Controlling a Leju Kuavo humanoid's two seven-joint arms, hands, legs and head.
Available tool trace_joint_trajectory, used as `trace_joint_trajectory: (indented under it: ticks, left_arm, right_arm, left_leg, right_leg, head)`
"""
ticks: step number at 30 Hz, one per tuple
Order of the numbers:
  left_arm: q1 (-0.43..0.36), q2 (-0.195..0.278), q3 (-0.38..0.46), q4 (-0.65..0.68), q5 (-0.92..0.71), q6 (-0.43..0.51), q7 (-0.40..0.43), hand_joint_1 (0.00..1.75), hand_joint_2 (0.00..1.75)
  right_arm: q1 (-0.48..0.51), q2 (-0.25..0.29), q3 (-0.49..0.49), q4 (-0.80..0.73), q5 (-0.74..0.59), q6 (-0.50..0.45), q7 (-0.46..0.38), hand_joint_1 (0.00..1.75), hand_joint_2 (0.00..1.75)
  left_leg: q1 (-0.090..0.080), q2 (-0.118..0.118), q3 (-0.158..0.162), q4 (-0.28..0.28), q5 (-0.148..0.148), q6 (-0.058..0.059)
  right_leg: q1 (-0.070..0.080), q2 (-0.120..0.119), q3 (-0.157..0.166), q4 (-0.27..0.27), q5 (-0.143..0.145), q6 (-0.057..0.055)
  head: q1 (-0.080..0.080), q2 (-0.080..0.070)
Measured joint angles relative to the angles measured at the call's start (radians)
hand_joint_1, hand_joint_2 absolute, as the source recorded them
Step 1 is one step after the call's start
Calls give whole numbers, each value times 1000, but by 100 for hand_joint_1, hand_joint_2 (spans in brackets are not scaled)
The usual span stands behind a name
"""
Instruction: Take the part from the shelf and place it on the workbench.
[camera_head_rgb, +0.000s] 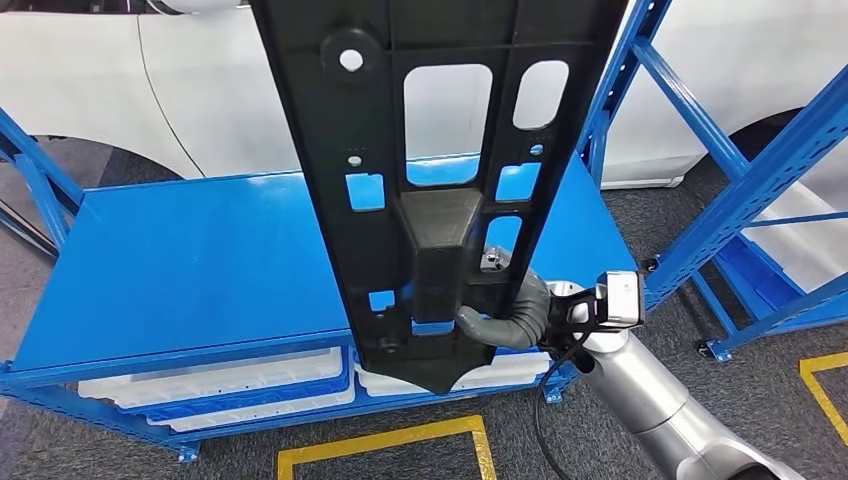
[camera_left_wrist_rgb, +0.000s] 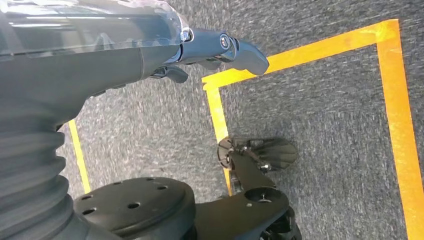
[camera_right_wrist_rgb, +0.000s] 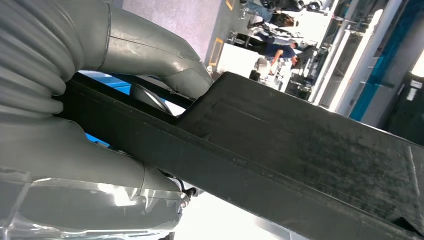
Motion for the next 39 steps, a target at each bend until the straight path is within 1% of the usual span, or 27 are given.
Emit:
trace_joint_trajectory:
  ticks: [2, 3, 5, 7, 8, 10, 12, 13, 14, 15, 17, 19, 22, 23, 24, 25, 27, 28, 29, 30, 31, 33, 34, 35, 37, 38, 39]
  left_arm:
    - [-2, 0, 2, 0, 0, -3, 2, 0, 175]
    - [-3, 0, 4, 0, 0, -4, 3, 0, 175]
    - [-4, 0, 6, 0, 0, -6, 6, 0, 175]
    - [-3, 0, 8, 0, 1, -7, 7, 0, 175]
    - [-3, 0, 8, 0, 1, -7, 8, 0, 175]
    - [-4, 0, 9, 0, 1, -7, 7, 0, 175]
    - [-3, 0, 10, 0, 1, -8, 6, 0, 175]
    - [-3, 0, 12, 0, 1, -9, 5, 0, 175]
    - [-3, 0, 13, 0, 1, -10, 4, 0, 175]
    - [-3, 0, 15, 0, 1, -12, 3, 0, 175]
    - [-6, 1, 16, 0, -1, -15, 2, 0, 175]
    - [-9, 2, 16, 0, -5, -17, 2, 0, 175]
    - [-11, 1, 16, 0, -9, -19, 4, 0, 175]
    - [-12, 0, 17, 0, -9, -19, 5, 0, 175]
    - [-13, 0, 17, 0, -9, -20, 6, 0, 175]
    - [-15, -1, 17, 0, -7, -20, 6, 0, 175]
    - [-12, -1, 20, 0, 3, -20, 6, 0, 175]
    - [-9, -2, 22, 0, 10, -20, 6, 0, 175]
    - [-5, -2, 25, 0, 16, -20, 4, 0, 175]
    - [0, -3, 28, 0, 23, -19, 2, 0, 175]
    - [5, -4, 31, 0, 29, -19, 0, 0, 175]
    - [11, -5, 37, 0, 36, -17, -3, 0, 175]
    - [13, -6, 41, 0, 37, -16, -4, 0, 175]
    - [15, -6, 44, 0, 38, -15, -4, 0, 175]
    - [19, -6, 49, 0, 35, -14, -4, 0, 175]
    - [22, -7, 50, 0, 33, -14, -4, 0, 175]
    - [25, -7, 50, 0, 31, -14, -3, 0, 175]
  right_arm:
    - [1, 0, 0, 2, -4, 0, -6, 175, 175]
    - [2, 1, 0, 2, -4, 0, -10, 175, 175]
    - [9, 1, 0, 3, -3, -1, -19, 175, 175]
    - [17, -3, 0, 4, 2, -3, -26, 175, 175]
    - [20, -5, 1, 4, 5, -5, -27, 175, 175]
    - [26, -10, 1, 4, 8, -9, -28, 175, 175]
    - [36, -11, 2, 4, 12, -15, -29, 175, 175]
    - [42, -11, 2, 4, 16, -18, -29, 175, 175]
    - [49, -11, 3, 4, 20, -21, -29, 175, 175]
    - [55, -11, 3, 3, 23, -24, -30, 175, 175]
    - [61, -12, 3, 1, 26, -29, -30, 175, 175]
    - [64, -13, 2, -2, 27, -37, -29, 175, 175]
    - [72, -14, -7, -6, 29, -45, -23, 175, 175]
    - [75, -14, -12, -7, 31, -46, -21, 175, 175]
    - [79, -13, -18, -8, 32, -47, -20, 175, 175]
    - [83, -12, -24, -9, 33, -47, -19, 175, 175]
    - [94, -9, -34, -9, 29, -39, -17, 175, 175]
    - [102, -9, -38, -7, 26, -30, -18, 175, 175]
    - [111, -9, -42, -5, 23, -18, -22, 175, 175]
    - [118, -9, -45, -2, 21, -6, -28, 175, 175]
    - [122, -9, -46, 1, 21, 5, -35, 175, 175]
    - [126, -9, -46, 6, 22, 19, -46, 175, 175]
    - [128, -9, -46, 7, 24, 23, -49, 175, 175]
    - [131, -9, -46, 9, 26, 26, -51, 175, 175]
    - [139, -9, -45, 10, 33, 28, -54, 175, 175]
    - [145, -9, -45, 9, 37, 28, -54, 175, 175]
    - [152, -11, -45, 7, 40, 28, -55, 175, 175]
  left_leg:
    - [-2, 0, -1, 8, -3, -7]
    - [-3, 0, -3, 11, -2, -11]
    - [-6, 1, -9, 13, 1, -21]
    - [-5, 0, -13, 14, -5, -32]
    - [-5, 0, -20, 30, -23, -37]
    - [-2, 0, -56, 124, -95, -44]
    - [-2, 0, -100, 251, -162, -48]
    - [-2, 0, -105, 282, -173, -47]
    - [-2, 0, -91, 275, -166, -46]
    - [-2, -1, -58, 228, -145, -42]
    - [-6, -4, 32, 85, -101, -29]
    - [-11, -6, 74, 7, -79, -19]
    - [-14, -3, 65, -5, -52, -4]
    - [-12, -2, 59, -12, -38, 2]
    - [-10, 0, 50, -19, -22, 7]
    - [-9, 2, 39, -22, -9, 10]
    - [-10, 4, 12, -20, 10, 13]
    - [-10, 4, -2, -17, 18, 12]
    - [-10, 5, -16, -13, 26, 11]
    - [-9, 5, -31, -9, 33, 9]
    - [-9, 5, -44, -2, 40, 5]
    - [-10, 5, -65, 11, 50, -4]
    - [-11, 5, -70, 15, 56, -10]
    - [-11, 5, -73, 16, 63, -16]
    - [-10, 5, -79, 12, 76, -28]
    - [-9, 4, -86, 18, 66, -34]
    - [-8, 3, -96, 40, 35, -40]
  right_leg:
    - [2, -9, 68, -137, 53, -7]
    - [5, -12, 86, -178, 64, -12]
    - [11, -11, 88, -191, 66, -22]
    - [7, -11, 85, -196, 73, -36]
    - [5, -12, 82, -200, 78, -44]
    - [5, -14, 75, -205, 88, -56]
    - [9, -14, 62, -203, 98, -61]
    - [11, -13, 54, -202, 103, -61]
    - [13, -13, 46, -201, 109, -61]
    - [15, -11, 39, -199, 114, -60]
    - [19, -8, 28, -197, 126, -55]
    - [18, -7, 23, -196, 138, -45]
    - [14, -5, 20, -204, 154, -27]
    - [14, -4, 13, -197, 140, -21]
    - [13, -3, 1, -170, 106, -17]
    - [10, -2, -14, -123, 56, -13]
    - [6, -2, -41, 7, -37, -3]
    - [4, -2, -42, 54, -54, 0]
    - [2, -3, -28, 73, -50, 3]
    - [0, -3, 3, 53, -31, 5]
    - [-2, -5, 51, 0, -8, 5]
    - [0, -10, 148, -132, -1, -1]
    - [2, -11, 176, -175, -7, -7]
    - [6, -11, 186, -196, -14, -15]
    - [8, -11, 175, -203, 0, -32]
    - [7, -13, 166, -205, 11, -41]
    - [5, -15, 154, -209, 24, -49]
  head:
    - [0, 0]
    - [0, 0]
    - [0, 0]
    - [0, 0]
    - [0, 0]
    - [0, 0]
    - [0, 0]
    - [0, 0]
    - [0, 0]
    - [0, 0]
    - [0, 0]
    - [0, 0]
    - [0, 0]
    - [0, 0]
    - [0, 0]
    - [0, 0]
    - [0, 0]
    - [0, 0]
    - [0, 0]
    - [0, 0]
    - [0, 0]
    - [-1, 0]
    - [-1, 0]
    - [-1, 0]
    - [-1, 0]
    - [-1, 0]
    - [-1, 0]
